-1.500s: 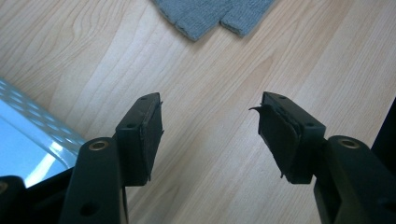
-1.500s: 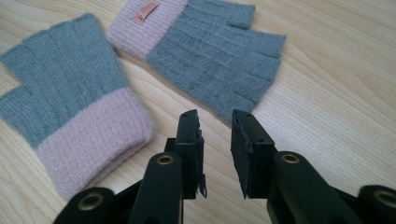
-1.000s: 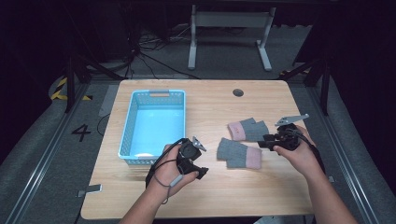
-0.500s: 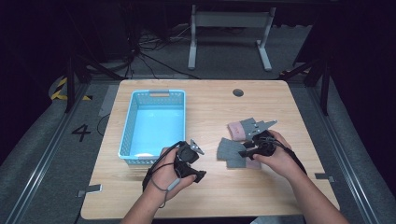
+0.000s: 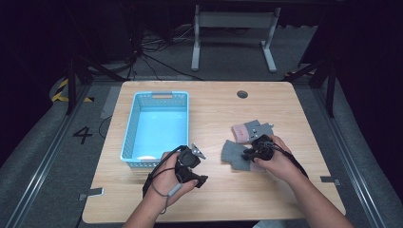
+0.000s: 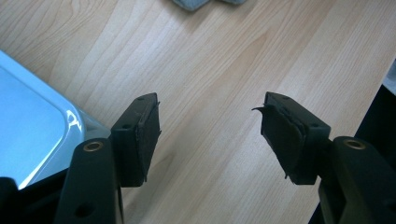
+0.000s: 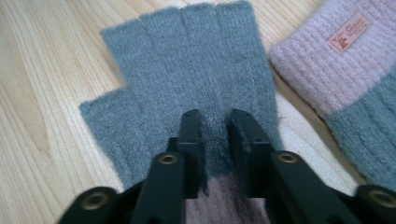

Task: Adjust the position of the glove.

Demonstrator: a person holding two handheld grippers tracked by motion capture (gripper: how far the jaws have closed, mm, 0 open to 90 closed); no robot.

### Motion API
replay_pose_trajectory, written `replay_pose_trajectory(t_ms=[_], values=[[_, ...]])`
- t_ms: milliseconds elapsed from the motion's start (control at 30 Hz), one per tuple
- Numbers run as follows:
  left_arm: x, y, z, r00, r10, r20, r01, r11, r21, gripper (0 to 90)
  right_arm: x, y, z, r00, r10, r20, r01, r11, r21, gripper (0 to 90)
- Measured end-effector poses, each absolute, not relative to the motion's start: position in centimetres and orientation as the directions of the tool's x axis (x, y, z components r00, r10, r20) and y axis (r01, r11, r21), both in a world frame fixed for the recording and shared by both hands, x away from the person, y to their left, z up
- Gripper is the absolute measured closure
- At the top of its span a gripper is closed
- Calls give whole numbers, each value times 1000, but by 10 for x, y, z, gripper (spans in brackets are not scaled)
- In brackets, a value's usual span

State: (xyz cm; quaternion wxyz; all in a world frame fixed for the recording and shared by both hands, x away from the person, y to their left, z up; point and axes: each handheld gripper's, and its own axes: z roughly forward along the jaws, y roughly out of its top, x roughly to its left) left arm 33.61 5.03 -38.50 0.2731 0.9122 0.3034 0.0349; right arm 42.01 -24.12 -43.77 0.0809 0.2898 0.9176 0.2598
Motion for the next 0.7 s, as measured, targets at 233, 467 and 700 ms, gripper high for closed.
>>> replay_pose_trajectory(t_ms=[233,467,700], values=[[337,50,-385,815,570,-106,535,-667,519,379,417,-240,-434,-824,567,-14,475,703,530,853],[341,48,-382,822,560,-102,521,-669,530,378,406,-247,-417,-843,538,18,447,682,579,853],[345,41,-378,837,539,-99,500,-679,538,378,387,-242,-409,-890,456,13,378,721,581,846]])
